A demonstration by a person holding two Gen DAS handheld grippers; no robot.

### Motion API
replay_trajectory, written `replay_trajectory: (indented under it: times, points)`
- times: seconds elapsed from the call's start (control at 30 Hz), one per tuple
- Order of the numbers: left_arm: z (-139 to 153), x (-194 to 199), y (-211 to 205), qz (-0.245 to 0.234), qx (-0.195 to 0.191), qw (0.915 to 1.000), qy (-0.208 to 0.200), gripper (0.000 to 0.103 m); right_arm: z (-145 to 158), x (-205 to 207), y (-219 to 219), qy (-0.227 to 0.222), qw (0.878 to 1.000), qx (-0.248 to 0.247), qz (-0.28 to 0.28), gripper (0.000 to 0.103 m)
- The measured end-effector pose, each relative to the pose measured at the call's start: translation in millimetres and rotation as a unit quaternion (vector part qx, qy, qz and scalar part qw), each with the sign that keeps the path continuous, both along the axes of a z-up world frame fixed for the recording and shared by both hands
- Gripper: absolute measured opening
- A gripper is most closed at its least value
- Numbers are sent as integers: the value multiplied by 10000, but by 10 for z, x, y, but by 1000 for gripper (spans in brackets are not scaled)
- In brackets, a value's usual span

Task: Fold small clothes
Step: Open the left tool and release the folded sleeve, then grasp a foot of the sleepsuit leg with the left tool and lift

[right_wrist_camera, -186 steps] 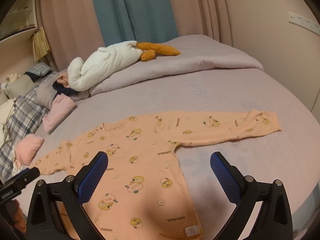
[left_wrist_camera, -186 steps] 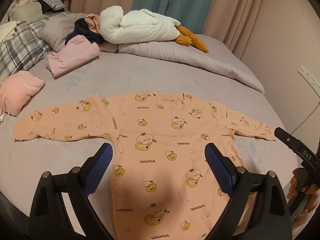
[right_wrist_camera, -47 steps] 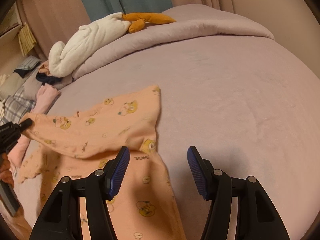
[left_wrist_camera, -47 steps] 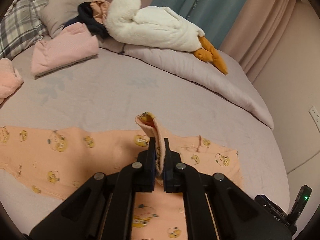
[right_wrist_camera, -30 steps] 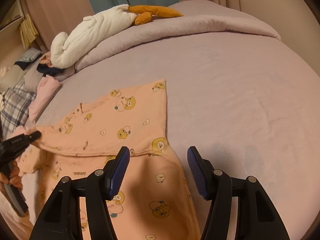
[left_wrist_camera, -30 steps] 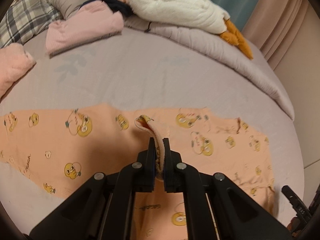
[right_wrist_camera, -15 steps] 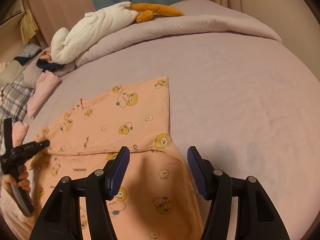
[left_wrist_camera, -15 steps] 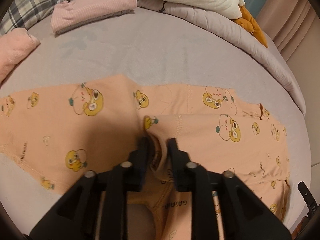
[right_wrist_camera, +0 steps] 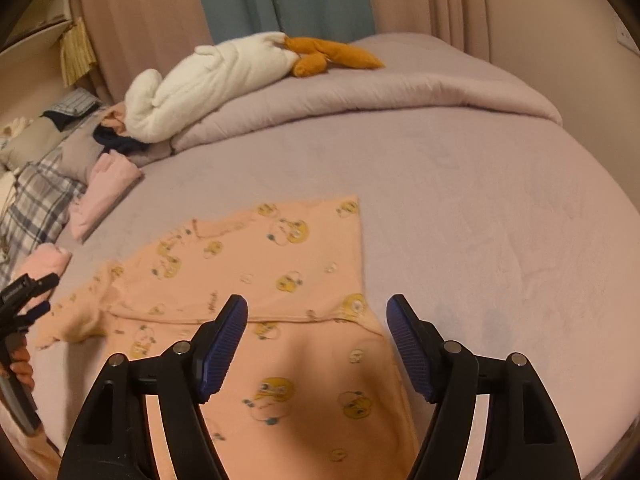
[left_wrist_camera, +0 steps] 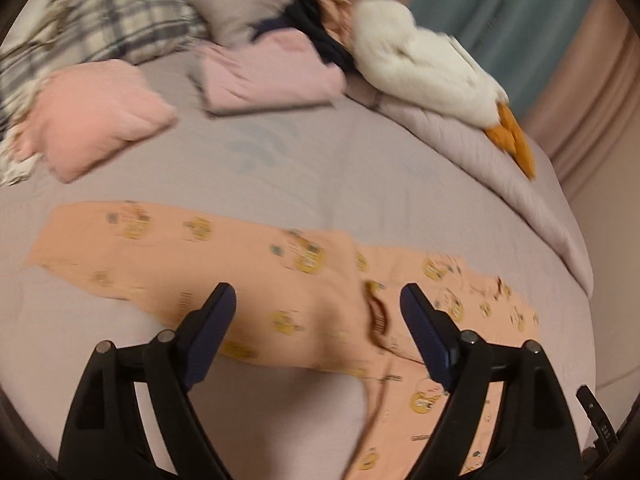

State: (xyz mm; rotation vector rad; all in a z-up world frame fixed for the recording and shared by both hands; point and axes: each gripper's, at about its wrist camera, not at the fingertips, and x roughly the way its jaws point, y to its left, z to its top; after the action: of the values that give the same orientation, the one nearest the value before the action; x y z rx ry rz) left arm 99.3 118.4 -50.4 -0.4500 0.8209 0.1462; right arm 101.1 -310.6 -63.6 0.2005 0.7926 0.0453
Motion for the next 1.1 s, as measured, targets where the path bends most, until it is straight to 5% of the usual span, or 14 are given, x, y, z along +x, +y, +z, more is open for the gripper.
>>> replay_trajectory:
  times: [0.33,0.73,0.93,1.07,1.1]
  points:
    - [-233,-373,961,1374,-449,9895,43,86,197,-93,332,-276,9992,24,282,79]
    - [-795,-504,1719,2575,-1536,9537,213,70,144,-93,526,-163,9992,50,360,79]
    - [-858,-512,1900,2929,-1936,9361,-192,50,131,-99,533,-104,9995,25,290,79]
    - [-933,-478,1988,3169,-1994,9268,-290,7,121,-98,528,-88,9997,42,242,79]
    - [-945,-463,1992,3152,-2027,9266,-314,5,115,-96,527,-81,9997,59,240,79]
